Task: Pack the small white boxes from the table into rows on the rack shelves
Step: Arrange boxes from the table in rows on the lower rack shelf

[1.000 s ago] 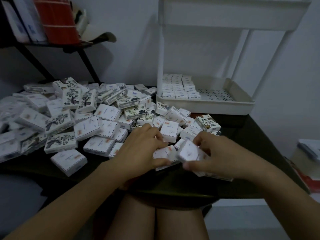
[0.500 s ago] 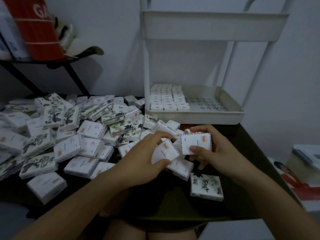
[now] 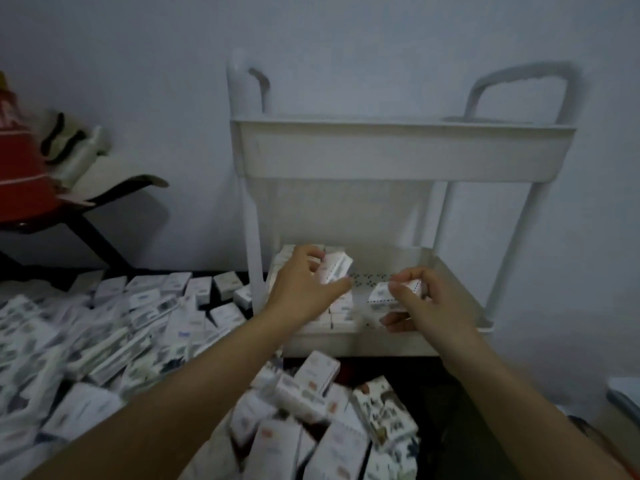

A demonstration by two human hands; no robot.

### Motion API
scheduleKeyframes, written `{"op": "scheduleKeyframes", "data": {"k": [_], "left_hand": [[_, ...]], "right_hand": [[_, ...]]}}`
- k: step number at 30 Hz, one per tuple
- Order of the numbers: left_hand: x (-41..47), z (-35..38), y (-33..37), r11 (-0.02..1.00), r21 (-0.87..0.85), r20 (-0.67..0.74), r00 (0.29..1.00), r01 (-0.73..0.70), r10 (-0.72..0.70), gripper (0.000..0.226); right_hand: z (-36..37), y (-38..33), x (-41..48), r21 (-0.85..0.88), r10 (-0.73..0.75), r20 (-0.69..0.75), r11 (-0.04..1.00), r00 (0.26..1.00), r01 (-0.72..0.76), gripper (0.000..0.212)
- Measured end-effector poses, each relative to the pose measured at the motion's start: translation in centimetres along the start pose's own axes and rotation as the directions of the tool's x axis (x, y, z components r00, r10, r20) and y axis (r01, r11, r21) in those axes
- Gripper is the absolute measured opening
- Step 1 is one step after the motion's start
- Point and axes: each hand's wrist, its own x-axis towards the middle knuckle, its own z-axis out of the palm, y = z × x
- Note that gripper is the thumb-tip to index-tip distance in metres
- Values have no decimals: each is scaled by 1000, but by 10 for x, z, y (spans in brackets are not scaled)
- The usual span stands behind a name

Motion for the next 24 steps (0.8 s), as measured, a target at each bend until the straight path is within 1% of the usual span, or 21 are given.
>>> {"op": "scheduleKeyframes", "data": {"k": [1, 2, 4, 5, 6, 8, 9, 10, 11, 13, 14, 16, 18, 20, 22, 24], "left_hand": [[20, 4, 1, 998, -49, 18, 999, 39, -38, 34], [41, 9, 2, 997, -55, 12, 998, 58, -58, 26], [82, 14, 1, 997, 59, -45, 998, 53, -50, 13], [99, 16, 1, 992, 117, -77, 997, 38, -29, 8], [116, 17, 0, 991, 129, -80, 997, 23, -12, 4], [145, 20, -1, 994, 110, -72, 997, -27, 35, 22], [157, 21, -1, 993, 110, -84, 995, -45, 54, 26], [169, 24, -3, 991, 124, -105, 993, -46, 59, 21], [179, 26, -4, 989, 145, -118, 993, -13, 30, 11], [198, 29, -7, 977, 195, -132, 990, 83, -58, 25], [206, 31, -9, 969, 225, -104, 991, 101, -79, 26], [216, 34, -13, 941, 331, -29, 997, 72, -66, 14], [219, 36, -14, 892, 452, 24, 999, 23, -38, 14], [222, 37, -12, 854, 519, 59, 998, -24, -8, 25], [227, 36, -12, 843, 530, 137, 990, -92, 21, 39], [230, 35, -12, 823, 546, 209, 977, -157, 48, 43]], "right_hand": [[2, 1, 16, 29, 17, 5, 999, 1000, -17, 15], [3, 3, 33, 39, 32, 19, 999, 999, -33, 22], [6, 10, 66, -25, 82, 44, 996, 996, -81, 39], [8, 15, 83, -78, 110, 46, 991, 993, -107, 44], [10, 20, 98, -122, 127, 43, 985, 991, -121, 44], [17, 27, 128, -169, 124, 38, 979, 992, -116, 32], [21, 29, 142, -185, 123, 39, 976, 992, -114, 25], [25, 30, 155, -211, 129, 42, 971, 991, -117, 22], [27, 31, 167, -260, 132, 48, 959, 990, -115, 24], [30, 34, 189, -368, 101, 72, 927, 992, -67, 38], [32, 37, 197, -393, 69, 91, 919, 993, -28, 43], [37, 45, 211, -402, 41, 143, 915, 989, 21, 47], [46, 53, 219, -402, 94, 206, 916, 974, -4, 53], [55, 62, 224, -402, 178, 236, 913, 955, -70, 57], [61, 70, 227, -366, 229, 256, 922, 939, -125, 58], [63, 77, 227, -309, 259, 277, 936, 925, -170, 56]]}}
